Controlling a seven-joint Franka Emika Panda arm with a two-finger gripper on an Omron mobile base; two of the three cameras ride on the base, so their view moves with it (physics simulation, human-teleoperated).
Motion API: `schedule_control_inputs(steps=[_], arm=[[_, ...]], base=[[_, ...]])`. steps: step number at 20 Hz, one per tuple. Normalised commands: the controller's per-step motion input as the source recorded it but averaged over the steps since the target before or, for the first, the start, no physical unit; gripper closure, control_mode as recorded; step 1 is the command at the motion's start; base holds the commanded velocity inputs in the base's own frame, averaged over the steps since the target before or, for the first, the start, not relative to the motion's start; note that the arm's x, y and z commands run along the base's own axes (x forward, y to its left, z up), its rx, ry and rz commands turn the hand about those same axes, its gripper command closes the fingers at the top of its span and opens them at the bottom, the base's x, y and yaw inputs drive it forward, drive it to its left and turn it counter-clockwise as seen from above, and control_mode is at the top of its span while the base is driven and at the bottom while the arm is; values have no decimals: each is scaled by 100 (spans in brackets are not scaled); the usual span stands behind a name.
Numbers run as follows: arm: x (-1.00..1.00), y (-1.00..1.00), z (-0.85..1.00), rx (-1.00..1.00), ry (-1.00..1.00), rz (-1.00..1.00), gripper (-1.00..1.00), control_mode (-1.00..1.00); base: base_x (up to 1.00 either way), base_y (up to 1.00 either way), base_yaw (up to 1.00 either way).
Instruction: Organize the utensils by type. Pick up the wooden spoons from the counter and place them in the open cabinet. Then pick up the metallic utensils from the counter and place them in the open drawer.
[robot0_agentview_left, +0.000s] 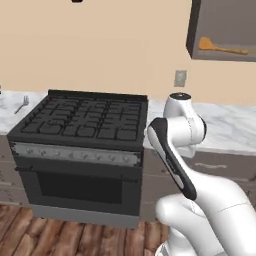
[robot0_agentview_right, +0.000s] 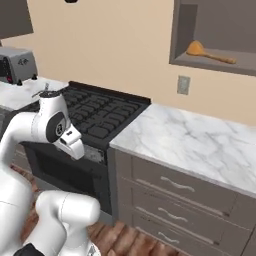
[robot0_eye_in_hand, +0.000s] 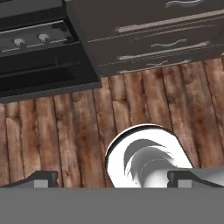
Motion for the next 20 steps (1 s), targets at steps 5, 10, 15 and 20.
schedule_control_inputs(steps=[5, 10, 15, 20], arm=[[0, 0, 0, 0, 0, 0, -100, 100], [0, 0, 0, 0, 0, 0, -100, 100], [0, 0, 0, 0, 0, 0, -100, 100], [0, 0, 0, 0, 0, 0, -100, 100]], base=[[5, 100, 7], [38, 100, -4], [65, 95, -17], [72, 91, -18]])
